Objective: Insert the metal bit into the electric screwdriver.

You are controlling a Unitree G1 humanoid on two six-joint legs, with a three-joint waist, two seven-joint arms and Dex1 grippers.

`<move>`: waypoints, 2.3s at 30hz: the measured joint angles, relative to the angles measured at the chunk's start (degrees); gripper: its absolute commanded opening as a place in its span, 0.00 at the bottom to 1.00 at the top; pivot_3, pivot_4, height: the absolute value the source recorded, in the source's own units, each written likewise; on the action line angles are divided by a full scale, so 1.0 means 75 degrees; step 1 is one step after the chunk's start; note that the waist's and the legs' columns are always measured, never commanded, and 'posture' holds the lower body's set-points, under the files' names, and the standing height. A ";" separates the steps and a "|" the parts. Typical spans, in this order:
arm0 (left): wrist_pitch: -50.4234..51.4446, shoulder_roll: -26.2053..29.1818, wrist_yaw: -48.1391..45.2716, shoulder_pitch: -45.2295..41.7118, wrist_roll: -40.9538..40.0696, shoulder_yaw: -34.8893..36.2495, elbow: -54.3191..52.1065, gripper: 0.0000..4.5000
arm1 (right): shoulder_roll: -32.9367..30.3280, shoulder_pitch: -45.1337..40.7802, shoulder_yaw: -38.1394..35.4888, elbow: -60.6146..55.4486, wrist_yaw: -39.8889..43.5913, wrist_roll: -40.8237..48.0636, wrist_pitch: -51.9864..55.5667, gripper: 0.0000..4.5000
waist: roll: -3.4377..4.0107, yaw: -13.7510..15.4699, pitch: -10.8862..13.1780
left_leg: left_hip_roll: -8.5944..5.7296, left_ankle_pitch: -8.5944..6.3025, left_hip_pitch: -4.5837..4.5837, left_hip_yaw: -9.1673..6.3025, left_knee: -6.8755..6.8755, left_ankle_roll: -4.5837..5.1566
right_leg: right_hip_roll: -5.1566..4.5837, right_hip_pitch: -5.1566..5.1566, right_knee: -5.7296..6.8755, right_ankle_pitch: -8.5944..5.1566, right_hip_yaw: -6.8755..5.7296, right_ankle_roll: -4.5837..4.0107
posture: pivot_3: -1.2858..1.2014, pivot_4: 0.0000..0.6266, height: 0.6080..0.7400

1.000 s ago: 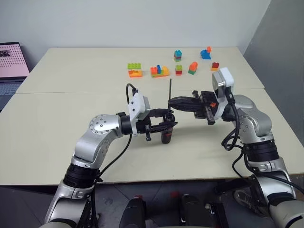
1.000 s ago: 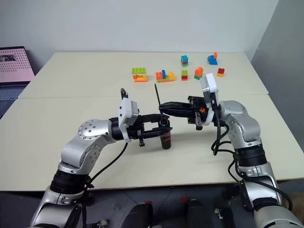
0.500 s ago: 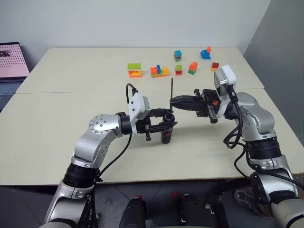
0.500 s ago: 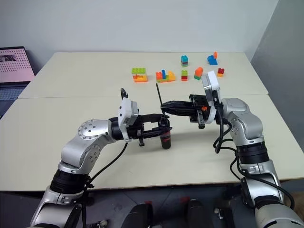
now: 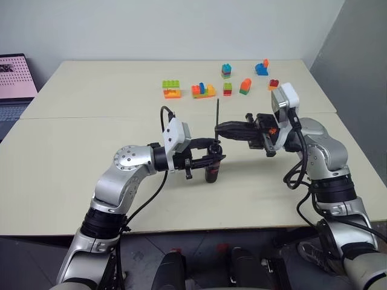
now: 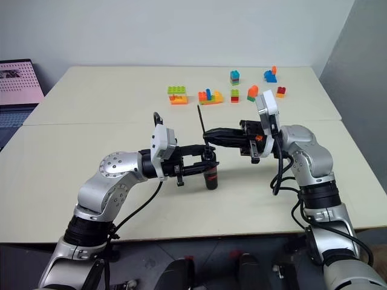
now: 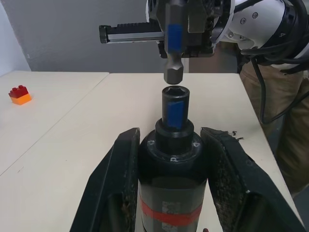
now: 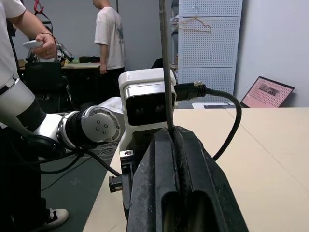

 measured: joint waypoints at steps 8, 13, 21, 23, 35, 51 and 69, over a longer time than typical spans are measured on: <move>-0.0001 0.0003 -0.0001 0.0002 -0.0003 0.0000 0.0000 0.36 | 0.0001 0.0146 0.0024 -0.0137 0.0023 -0.0005 0.0003 0.00 | 0.0000 0.0000 0.0000 | 0.0000 0.0000 0.0000 0.0000 0.0000 0.0000 | 0.0000 0.0000 0.0000 0.0000 0.0000 0.0000 | 0.52 0.24 1.00; 0.0002 0.0012 0.0000 0.0008 -0.0003 -0.0001 -0.0008 0.36 | 0.0000 0.0212 0.0023 -0.0223 0.0013 -0.0003 0.0004 0.00 | 0.0000 -0.0001 0.0000 | 0.0000 0.0000 0.0000 0.0000 0.0000 0.0000 | 0.0000 0.0000 0.0001 -0.0001 0.0000 0.0001 | 0.52 0.24 1.00; 0.0012 0.0035 0.0000 0.0008 -0.0022 -0.0002 -0.0018 0.36 | 0.0084 0.0191 0.0019 -0.0225 -0.0102 -0.0001 0.0020 0.00 | 0.0000 -0.0001 0.0000 | 0.0000 0.0000 0.0000 0.0000 0.0000 0.0000 | 0.0000 0.0000 0.0000 0.0000 0.0000 0.0001 | 0.52 0.24 1.00; 0.0012 0.0039 -0.0001 0.0008 -0.0023 -0.0002 -0.0018 0.36 | 0.0096 0.0125 0.0018 -0.0214 -0.0109 -0.0001 0.0020 0.00 | 0.0000 -0.0001 0.0000 | 0.0000 0.0000 0.0000 0.0000 0.0000 0.0000 | 0.0000 0.0000 0.0000 0.0000 0.0001 0.0001 | 0.52 0.24 1.00; 0.0029 0.0082 0.0000 0.0017 -0.0048 -0.0002 -0.0042 0.36 | 0.0085 0.0045 0.0020 -0.0159 -0.0002 -0.0016 0.0020 0.00 | 0.0000 -0.0001 0.0000 | 0.0000 0.0000 0.0000 0.0000 0.0000 0.0000 | 0.0000 0.0000 0.0000 0.0000 0.0001 0.0001 | 0.52 0.24 1.00; 0.0056 0.0134 -0.0008 0.0026 -0.0096 -0.0004 -0.0064 0.36 | 0.0090 0.0043 0.0022 -0.0020 0.0179 -0.0258 -0.0070 0.00 | 0.0000 -0.0001 0.0000 | 0.0000 0.0000 0.0000 0.0000 0.0000 0.0000 | 0.0000 0.0000 0.0001 -0.0001 0.0000 0.0001 | 0.52 0.24 1.00; 0.0120 0.0250 -0.0021 0.0061 -0.0111 0.0032 -0.0083 0.36 | 0.0014 -0.0938 0.0439 0.0972 0.1016 -0.0727 -0.0167 0.00 | 0.0001 -0.0005 -0.0001 | 0.0000 0.0000 0.0006 0.0000 0.0001 0.0000 | 0.0001 0.0001 0.0006 0.0000 0.0001 0.0001 | 0.52 0.24 1.00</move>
